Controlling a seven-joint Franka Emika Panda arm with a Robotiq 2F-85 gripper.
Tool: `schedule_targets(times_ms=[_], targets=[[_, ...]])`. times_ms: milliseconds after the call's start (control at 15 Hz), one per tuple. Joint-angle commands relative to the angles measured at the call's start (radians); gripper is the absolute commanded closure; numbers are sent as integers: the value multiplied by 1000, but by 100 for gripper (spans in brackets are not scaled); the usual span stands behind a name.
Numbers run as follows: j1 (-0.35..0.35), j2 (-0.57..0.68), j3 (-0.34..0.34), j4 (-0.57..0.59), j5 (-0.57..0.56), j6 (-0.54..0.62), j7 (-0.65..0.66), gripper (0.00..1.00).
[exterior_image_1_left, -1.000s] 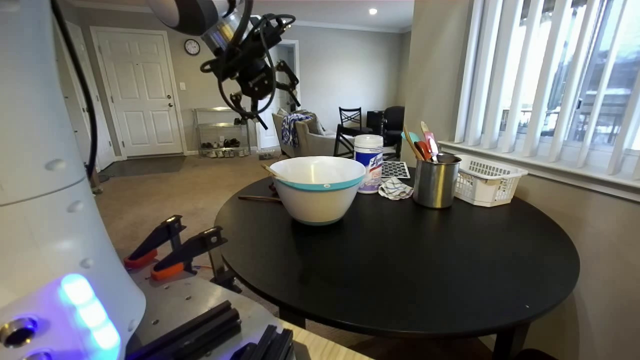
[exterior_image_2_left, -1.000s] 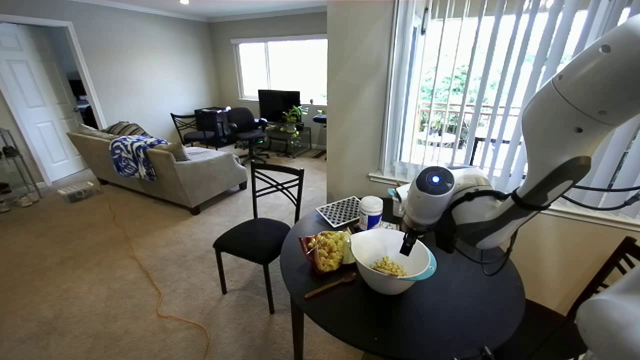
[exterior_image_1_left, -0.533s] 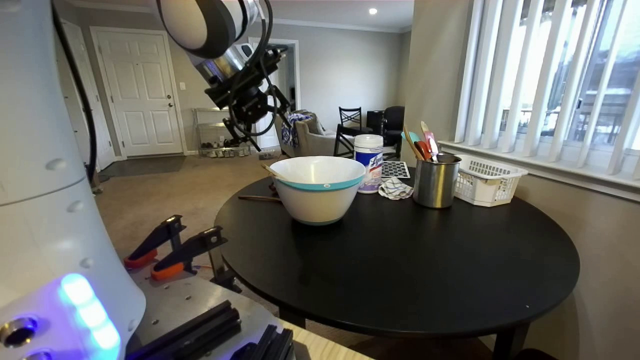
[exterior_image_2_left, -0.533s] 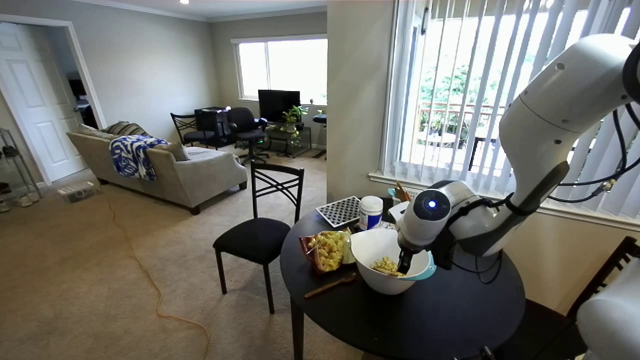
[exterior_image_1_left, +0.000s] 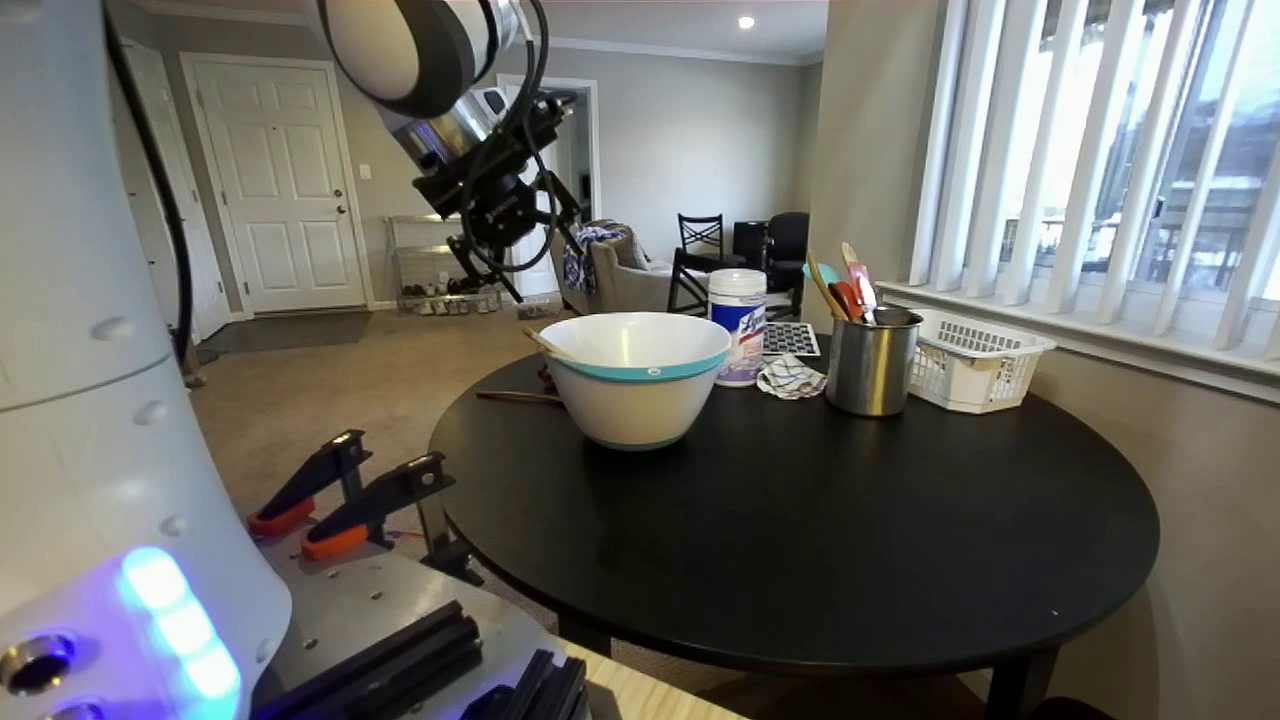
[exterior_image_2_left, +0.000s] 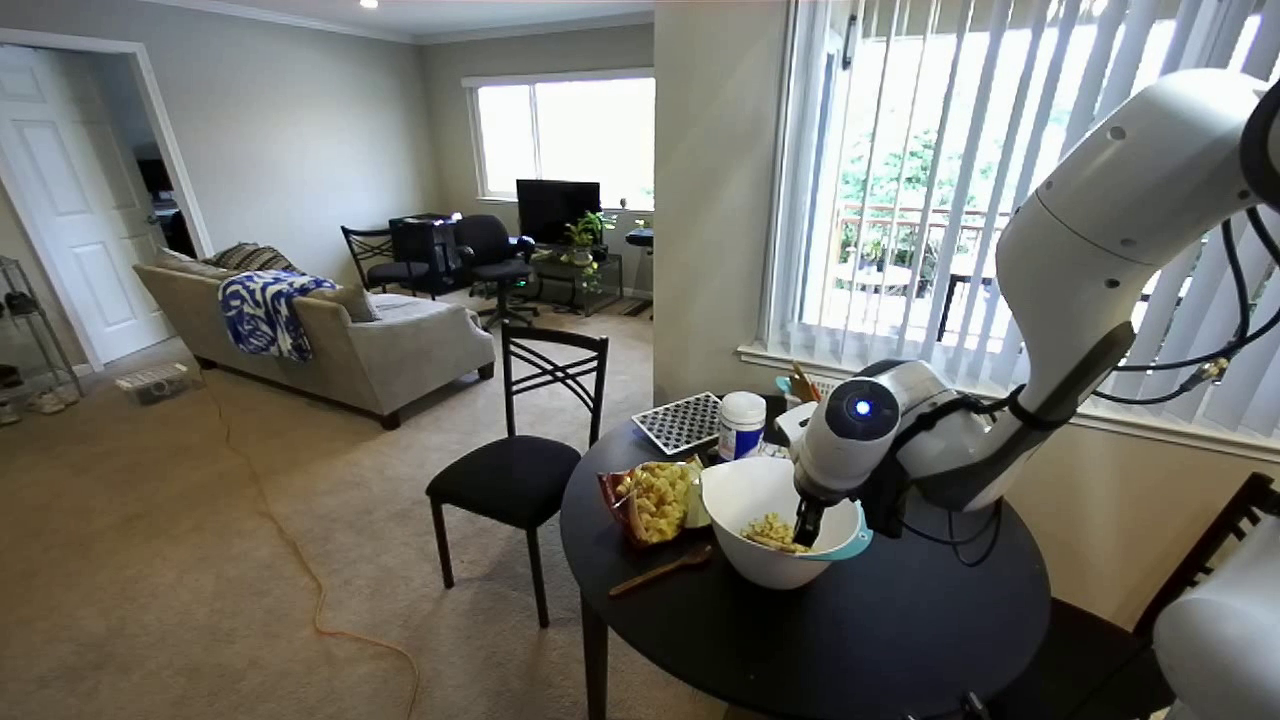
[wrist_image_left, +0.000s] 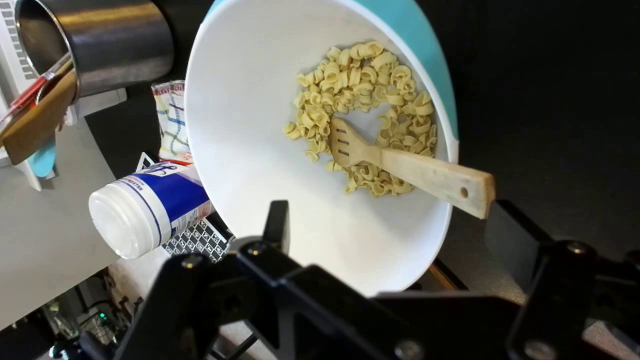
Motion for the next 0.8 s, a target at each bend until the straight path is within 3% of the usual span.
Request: schedule_targets(times_ms=[0,533,733], targets=[[13,8,12,-5,-17,-21,15,0],[44,62,29,-2,-35,-9,32,0],[46,95,28,20,-150,-24,130,0]])
